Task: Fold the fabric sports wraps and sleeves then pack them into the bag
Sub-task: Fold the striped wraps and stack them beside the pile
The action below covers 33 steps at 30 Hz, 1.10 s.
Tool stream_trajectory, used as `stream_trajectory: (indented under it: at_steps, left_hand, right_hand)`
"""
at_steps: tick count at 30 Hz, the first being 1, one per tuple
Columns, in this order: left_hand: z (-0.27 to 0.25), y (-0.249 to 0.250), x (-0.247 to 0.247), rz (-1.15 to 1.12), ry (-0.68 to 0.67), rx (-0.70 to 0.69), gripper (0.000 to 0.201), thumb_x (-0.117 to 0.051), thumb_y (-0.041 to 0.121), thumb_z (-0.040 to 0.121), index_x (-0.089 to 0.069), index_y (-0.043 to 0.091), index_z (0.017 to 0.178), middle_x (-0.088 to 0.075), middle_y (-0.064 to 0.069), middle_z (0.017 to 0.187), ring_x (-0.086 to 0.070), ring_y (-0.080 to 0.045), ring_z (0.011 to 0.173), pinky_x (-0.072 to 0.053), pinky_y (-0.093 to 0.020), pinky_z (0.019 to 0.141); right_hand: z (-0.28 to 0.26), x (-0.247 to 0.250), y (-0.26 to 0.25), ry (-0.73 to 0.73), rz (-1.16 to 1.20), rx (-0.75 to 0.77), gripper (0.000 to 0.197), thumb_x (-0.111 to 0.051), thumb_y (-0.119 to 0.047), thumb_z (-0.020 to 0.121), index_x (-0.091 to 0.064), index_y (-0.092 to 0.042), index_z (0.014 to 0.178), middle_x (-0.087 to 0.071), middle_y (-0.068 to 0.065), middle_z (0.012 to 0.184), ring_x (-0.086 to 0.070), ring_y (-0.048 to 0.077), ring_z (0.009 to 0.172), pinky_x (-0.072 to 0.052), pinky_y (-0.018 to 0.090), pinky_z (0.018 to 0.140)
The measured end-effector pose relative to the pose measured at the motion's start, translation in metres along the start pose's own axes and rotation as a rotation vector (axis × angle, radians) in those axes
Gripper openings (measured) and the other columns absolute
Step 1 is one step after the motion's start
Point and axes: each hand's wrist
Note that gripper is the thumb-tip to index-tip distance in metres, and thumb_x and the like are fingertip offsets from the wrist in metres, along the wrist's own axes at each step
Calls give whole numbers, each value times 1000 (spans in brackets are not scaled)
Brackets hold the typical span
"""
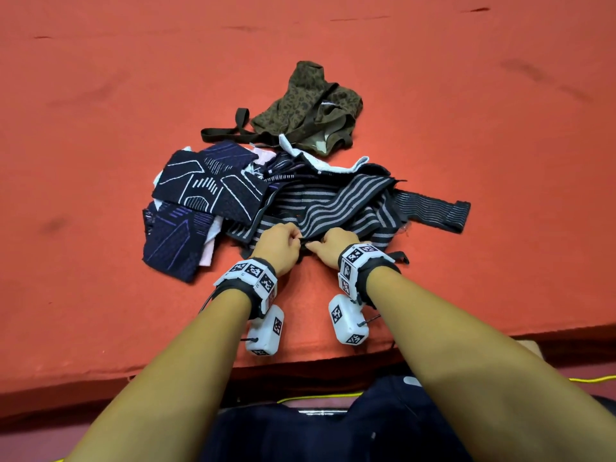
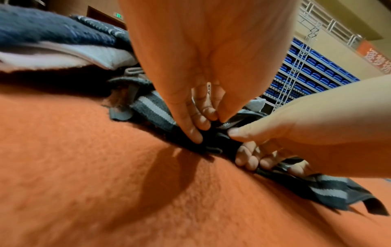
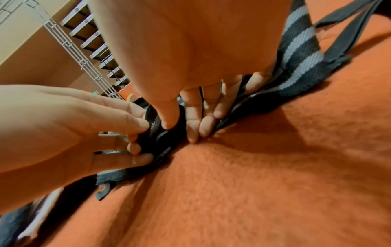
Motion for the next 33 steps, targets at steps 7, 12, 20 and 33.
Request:
stream_trajectory:
  at_steps: [7, 12, 20, 33]
  left_hand:
    - [-5, 2, 8, -89, 3, -27, 14, -55, 6, 89, -62, 18, 87, -61, -4, 90, -53, -20, 85, -35, -26, 74]
    - [-12, 1, 8, -90, -38, -50, 13, -57, 6, 87, -60, 19, 84, -63, -7, 88, -55, -21, 83, -43, -33, 81]
    - [-25, -4, -4, -23, -120, -54, 11, -57, 10, 91, -58, 20, 87, -57, -2, 90, -54, -21, 86, -42, -33, 80]
    - [-22, 9, 15, 106, -183, -29, 20, -61, 7, 76, -61, 26, 68, -59, 11, 67, -58, -19, 74, -47, -27, 71]
  right_hand:
    - [19, 11, -4, 1, 53, 53, 19, -53, -26, 87, -63, -13, 96, -66, 14, 109, -59, 38, 110, -47, 45, 96]
    - [23, 30, -3, -45, 163, 78, 28, -50, -18, 96, -65, -1, 112, -65, 17, 118, -60, 36, 107, -44, 33, 82]
    - [11, 30, 20, 68, 318, 51, 20, -59, -16, 82, -53, -9, 64, -59, 9, 69, -55, 27, 69, -39, 31, 57]
    - [20, 27, 16, 85, 564, 78, 63, -26, -66, 80, -65, -21, 98, -71, 9, 100, -65, 37, 99, -49, 49, 97]
Point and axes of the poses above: each hand's wrist, its own z-axis towards the middle knuckle, its own x-axis out of the back of the hand, y = z × x
